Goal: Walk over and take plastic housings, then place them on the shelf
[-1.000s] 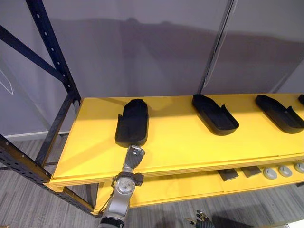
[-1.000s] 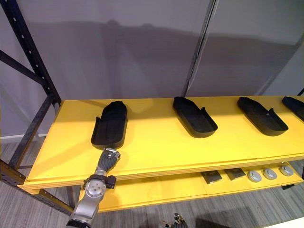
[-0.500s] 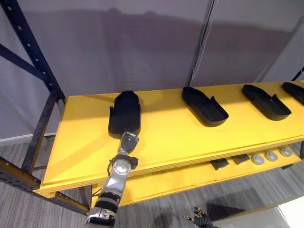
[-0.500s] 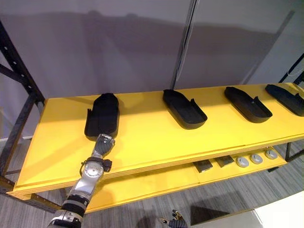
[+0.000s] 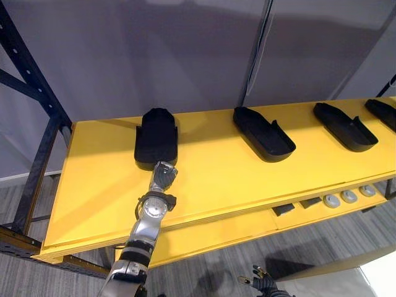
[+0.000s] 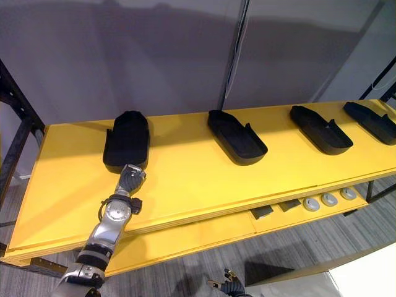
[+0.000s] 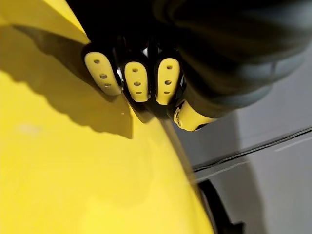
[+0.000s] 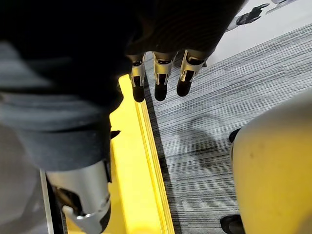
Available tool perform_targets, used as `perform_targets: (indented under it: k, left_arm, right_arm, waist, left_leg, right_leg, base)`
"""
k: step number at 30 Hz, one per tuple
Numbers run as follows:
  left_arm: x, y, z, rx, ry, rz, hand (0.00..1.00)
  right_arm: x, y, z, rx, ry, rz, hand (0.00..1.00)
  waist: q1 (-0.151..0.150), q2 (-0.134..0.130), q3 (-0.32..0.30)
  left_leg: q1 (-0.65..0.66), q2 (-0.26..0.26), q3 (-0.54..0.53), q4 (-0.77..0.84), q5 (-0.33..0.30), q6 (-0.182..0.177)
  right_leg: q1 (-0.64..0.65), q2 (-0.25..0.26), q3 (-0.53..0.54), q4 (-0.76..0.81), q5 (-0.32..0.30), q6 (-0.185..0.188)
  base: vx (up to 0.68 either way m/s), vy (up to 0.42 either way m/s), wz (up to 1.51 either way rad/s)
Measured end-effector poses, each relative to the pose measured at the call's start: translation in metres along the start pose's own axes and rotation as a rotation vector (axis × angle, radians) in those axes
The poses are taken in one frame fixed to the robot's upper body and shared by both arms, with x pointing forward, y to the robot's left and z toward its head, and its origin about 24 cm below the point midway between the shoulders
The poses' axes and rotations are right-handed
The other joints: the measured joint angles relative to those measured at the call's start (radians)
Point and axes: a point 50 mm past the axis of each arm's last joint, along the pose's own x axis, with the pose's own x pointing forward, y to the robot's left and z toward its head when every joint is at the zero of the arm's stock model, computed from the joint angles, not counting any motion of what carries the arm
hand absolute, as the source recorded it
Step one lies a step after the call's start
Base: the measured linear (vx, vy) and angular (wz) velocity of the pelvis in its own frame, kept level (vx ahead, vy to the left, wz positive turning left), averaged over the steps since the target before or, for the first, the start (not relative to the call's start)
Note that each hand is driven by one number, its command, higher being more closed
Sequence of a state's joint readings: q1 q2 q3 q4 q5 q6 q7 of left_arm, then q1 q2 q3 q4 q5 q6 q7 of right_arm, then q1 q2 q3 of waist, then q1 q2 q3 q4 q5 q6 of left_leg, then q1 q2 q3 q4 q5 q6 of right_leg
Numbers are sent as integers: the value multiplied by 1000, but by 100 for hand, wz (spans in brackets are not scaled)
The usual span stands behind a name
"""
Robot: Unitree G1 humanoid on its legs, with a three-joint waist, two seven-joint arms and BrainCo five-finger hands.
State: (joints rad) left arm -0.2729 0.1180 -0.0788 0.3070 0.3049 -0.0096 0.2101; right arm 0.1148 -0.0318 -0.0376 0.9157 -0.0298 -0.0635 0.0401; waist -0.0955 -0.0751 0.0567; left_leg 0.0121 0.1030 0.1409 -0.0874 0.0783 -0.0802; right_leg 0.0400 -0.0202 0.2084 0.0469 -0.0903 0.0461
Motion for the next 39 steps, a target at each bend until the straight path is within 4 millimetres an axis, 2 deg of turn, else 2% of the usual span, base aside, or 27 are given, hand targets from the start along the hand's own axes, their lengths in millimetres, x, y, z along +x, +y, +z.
perform_targets:
  k: [3, 8, 10, 13, 14, 15, 17, 19, 20, 23, 27, 29, 30, 31, 32, 33, 35, 37, 39]
  left_arm:
    - [-12, 4, 13, -70, -68, 23, 100]
    - [-40, 31, 74, -242, -388, 120, 100]
    - [-53, 45, 86, -282, -466, 171, 100]
    - [-74, 77, 88, -322, -530, 313, 100]
    - [-86, 98, 82, -306, -526, 415, 100]
    - [-90, 105, 79, -296, -518, 457, 100]
    - [-106, 127, 65, -250, -469, 593, 100]
    - [-128, 150, 42, -179, -360, 756, 100]
    - [-135, 155, 36, -160, -327, 791, 100]
    - [-162, 164, -3, -88, -88, 869, 100]
    - [-181, 147, -73, -46, 314, 830, 100]
    - [-196, 125, -113, -85, 533, 779, 100]
    - [-202, 119, -123, -97, 593, 761, 100]
    - [-213, 104, -142, -125, 708, 720, 100]
    - [-225, 89, -159, -145, 821, 670, 0]
    - [-230, 81, -166, -157, 866, 639, 0]
    - [-242, 53, -181, -194, 981, 510, 0]
    - [-244, 35, -186, -224, 1020, 418, 0]
    - [-241, 27, -188, -241, 1030, 369, 0]
  right_arm:
    - [0, -1, -1, 0, 3, -2, 0]
    - [-1, -3, -5, -1, 20, -8, 0]
    - [-1, -4, -5, -3, 21, -10, 0]
    - [-2, -5, -7, -1, 21, -13, 0]
    - [-4, -6, -8, 10, 16, -21, 0]
    - [-4, -7, -8, 14, 15, -25, 0]
    - [-6, -7, -10, 8, 12, -28, 0]
    - [-7, -4, -12, 9, 15, -26, 0]
    - [-7, -3, -12, 12, 16, -24, 0]
    - [-9, 4, -13, 5, 10, -11, 0]
    - [-8, 10, -9, -44, -4, 16, 0]
    - [-8, 10, -8, -45, -6, 17, 0]
    - [-8, 10, -8, -44, -5, 16, 0]
    - [-8, 10, -9, -43, -4, 16, 0]
    - [-8, 10, -10, -43, 2, 13, 0]
    - [-9, 10, -11, -42, 4, 11, 0]
    - [-9, 9, -11, -43, 5, 6, 0]
    - [-8, 9, -10, -42, 2, -1, 0]
    - [-9, 8, -10, -40, 3, -5, 0]
  waist:
    - [3, 0, 1]
    - [39, 3, 3]
    - [50, 6, 3]
    - [70, 11, 6]
    - [78, 15, 8]
    - [80, 16, 9]
    - [91, 22, 9]
    - [117, 21, 7]
    - [120, 20, 7]
    - [142, 16, -1]
    - [151, 20, -6]
    - [151, 20, -7]
    - [151, 19, -7]
    - [152, 19, -6]
    - [154, 19, -6]
    - [157, 19, -6]
    - [162, 20, -7]
    - [162, 20, -7]
    - [161, 22, -7]
  left_leg:
    - [0, -1, -5, 0, 0, 0]
    - [8, -1, -23, 1, 2, 2]
    - [10, 0, -31, 1, 1, 2]
    - [10, 2, -37, 2, -3, 3]
    - [12, 2, -49, 1, -3, 4]
    - [13, 1, -55, 1, -3, 4]
    - [19, -1, -62, 0, -3, 3]
    - [18, -1, -68, 4, -2, 4]
    - [17, -1, -69, 6, -2, 4]
    - [5, -2, -79, 32, -9, 9]
    - [-33, -2, -75, 141, -69, 10]
    - [-49, -3, -73, 186, -92, 11]
    - [-55, -2, -72, 198, -98, 13]
    - [-64, -1, -73, 225, -107, 9]
    - [-64, -1, -73, 244, -117, 12]
    - [-65, -1, -73, 255, -122, 17]
    - [-85, -2, -81, 302, -148, 19]
    - [-107, -11, -87, 338, -167, 23]
    - [-119, -14, -91, 361, -181, 28]
  right_leg:
    - [4, -1, -2, 0, 0, 0]
    - [27, 1, -6, 4, 0, 0]
    - [31, 1, -8, 7, -1, -1]
    - [33, 3, -14, 16, -5, -3]
    - [41, 2, -30, 21, -9, -2]
    - [45, 1, -35, 25, -14, 3]
    - [48, 0, -54, 44, -28, 2]
    - [48, -1, -66, 53, -35, 2]
    - [48, -1, -70, 53, -35, 2]
    - [50, -8, -83, 54, -35, 2]
    - [49, -9, -81, 67, -46, 7]
    - [47, -8, -81, 77, -57, 11]
    - [46, -7, -81, 79, -58, 10]
    - [45, -11, -82, 84, -62, 12]
    - [52, -13, -82, 86, -64, 12]
    - [55, -14, -82, 87, -67, 15]
    - [56, -19, -88, 101, -81, 19]
    - [54, -24, -93, 104, -87, 25]
    - [54, -29, -97, 105, -91, 29]
  base:
    - [-14, 16, 5]
    - [-6, 9, 9]
    - [-50, 9, 12]
    - [-64, 4, 10]
    - [-62, -1, 21]
    - [-74, -6, 28]
    - [-50, -13, 22]
    - [-47, -15, 14]
    - [-37, -4, 11]
    - [-33, 0, 10]
    - [-69, 13, -2]
    - [-57, 14, -1]
    - [-27, 37, -1]
    - [3, 44, -1]
    - [5, 39, -1]
    - [11, 33, 1]
    - [8, 37, 9]
    - [10, 70, 10]
    - [14, 63, 10]
